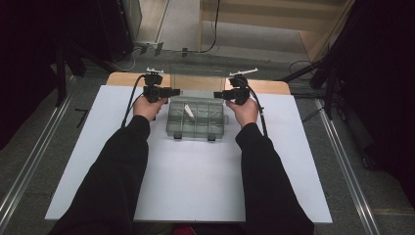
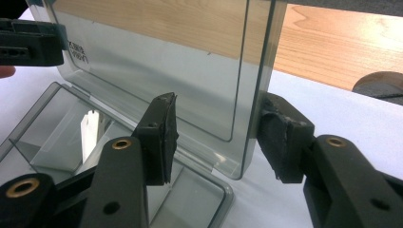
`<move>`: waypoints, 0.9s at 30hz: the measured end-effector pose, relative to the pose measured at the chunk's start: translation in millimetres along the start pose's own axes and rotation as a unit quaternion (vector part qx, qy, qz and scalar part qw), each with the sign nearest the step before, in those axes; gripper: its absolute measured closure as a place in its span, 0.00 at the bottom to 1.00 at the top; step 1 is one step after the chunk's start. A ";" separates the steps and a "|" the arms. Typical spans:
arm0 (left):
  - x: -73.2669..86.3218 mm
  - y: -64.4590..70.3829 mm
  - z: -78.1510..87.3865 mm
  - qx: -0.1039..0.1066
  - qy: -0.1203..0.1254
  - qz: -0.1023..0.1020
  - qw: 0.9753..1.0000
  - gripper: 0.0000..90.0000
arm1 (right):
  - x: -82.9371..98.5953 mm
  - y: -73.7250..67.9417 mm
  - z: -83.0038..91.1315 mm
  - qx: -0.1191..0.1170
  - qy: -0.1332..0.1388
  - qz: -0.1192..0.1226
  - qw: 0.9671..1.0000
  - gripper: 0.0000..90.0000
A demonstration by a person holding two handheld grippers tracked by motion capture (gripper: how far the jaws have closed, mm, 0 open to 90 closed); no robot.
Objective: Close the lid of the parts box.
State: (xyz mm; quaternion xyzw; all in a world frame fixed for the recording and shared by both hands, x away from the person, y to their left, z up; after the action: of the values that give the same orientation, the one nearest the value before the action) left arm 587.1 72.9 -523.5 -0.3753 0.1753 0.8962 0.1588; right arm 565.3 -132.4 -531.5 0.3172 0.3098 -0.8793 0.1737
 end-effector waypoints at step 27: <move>7.8 1.3 20.3 0.010 -0.009 -0.016 1.000 0.56 | 6.2 -12.0 10.7 -0.009 0.015 0.011 1.000 0.60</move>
State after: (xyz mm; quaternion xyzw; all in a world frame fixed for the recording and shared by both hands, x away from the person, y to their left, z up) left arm 568.8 81.7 -515.6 -0.3687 0.1765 0.8950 0.1786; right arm 549.9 -131.2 -523.9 0.3320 0.3166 -0.8697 0.1820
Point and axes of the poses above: each handheld gripper's, and its own axes: z roughly backward along the jaws, x roughly out of its underside, y roughly to its right, the point moved 10 cm from there along -z, roughly forward along the jaws, and after that the axes turned 10 degrees about -x, right-handed, at the moved point
